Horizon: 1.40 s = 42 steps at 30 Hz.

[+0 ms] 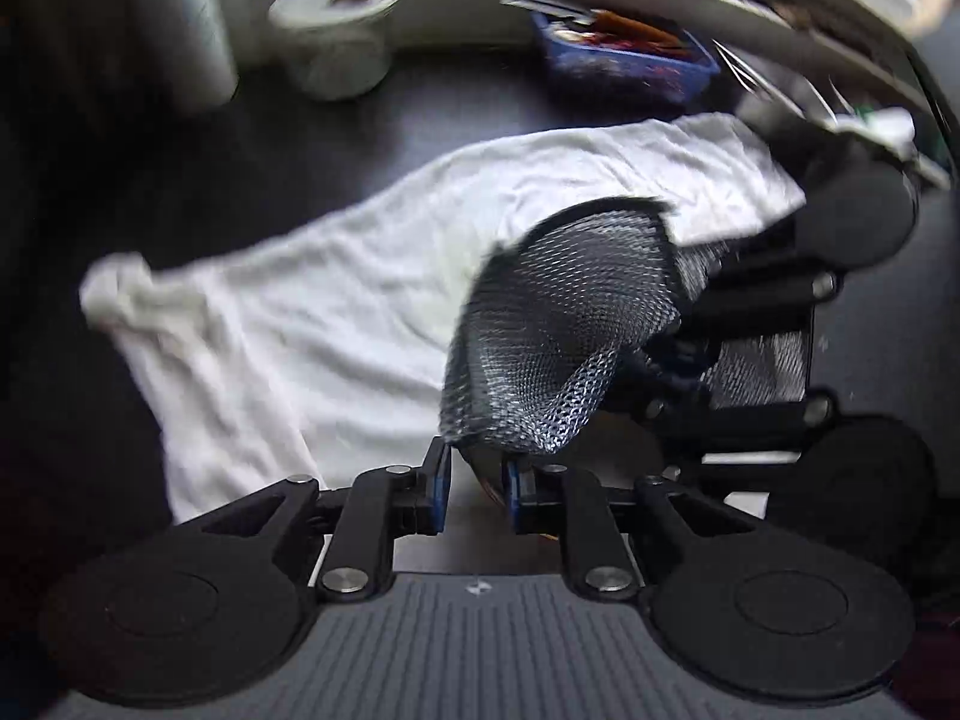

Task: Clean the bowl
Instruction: 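Tilt the bowl with the left gripper while the right gripper scrubs its inside with the pad, then rotate the bowl with the left gripper while the right gripper keeps scrubbing inside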

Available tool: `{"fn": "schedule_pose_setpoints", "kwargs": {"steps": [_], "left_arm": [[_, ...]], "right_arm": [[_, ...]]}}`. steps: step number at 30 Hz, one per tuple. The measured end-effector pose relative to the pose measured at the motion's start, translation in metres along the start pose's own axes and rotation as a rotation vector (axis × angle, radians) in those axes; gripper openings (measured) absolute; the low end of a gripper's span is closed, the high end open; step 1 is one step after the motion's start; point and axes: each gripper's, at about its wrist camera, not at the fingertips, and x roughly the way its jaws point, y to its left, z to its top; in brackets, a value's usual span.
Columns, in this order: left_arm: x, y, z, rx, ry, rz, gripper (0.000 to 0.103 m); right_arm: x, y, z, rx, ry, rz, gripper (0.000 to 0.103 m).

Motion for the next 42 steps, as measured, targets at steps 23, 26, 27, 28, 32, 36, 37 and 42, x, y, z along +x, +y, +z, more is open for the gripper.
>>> {"fn": "schedule_pose_setpoints", "kwargs": {"steps": [23, 26, 27, 28, 32, 36, 37, 42], "left_arm": [[0.029, 0.049, -0.066, -0.916, 0.159, -0.376, 0.014], [0.026, 0.043, -0.063, -0.867, 0.149, -0.379, 0.013], [0.021, 0.037, -0.056, -0.781, 0.133, -0.353, 0.013], [0.015, 0.031, -0.05, -0.705, 0.121, -0.317, 0.014], [-0.004, 0.01, -0.026, -0.385, 0.065, -0.185, 0.015], [-0.004, 0.005, -0.006, -0.175, 0.054, -0.143, 0.015], [-0.002, 0.005, -0.003, -0.139, 0.051, -0.137, 0.015], [0.006, 0.02, -0.004, -0.168, 0.017, -0.088, 0.011]], "right_arm": [[0.021, -0.033, -0.02, 0.466, 0.029, 0.315, 0.007], [0.019, -0.039, -0.021, 0.481, 0.019, 0.345, 0.007], [0.016, -0.036, -0.019, 0.42, 0.017, 0.306, 0.007], [0.013, -0.032, -0.017, 0.351, 0.015, 0.258, 0.007], [0.002, -0.03, -0.016, 0.209, 0.005, 0.15, 0.007], [0.005, -0.03, -0.017, 0.093, 0.008, 0.117, 0.006], [0.008, -0.03, -0.015, 0.066, 0.007, 0.099, 0.005], [0.003, -0.033, -0.009, 0.035, -0.032, 0.069, 0.004]]}}
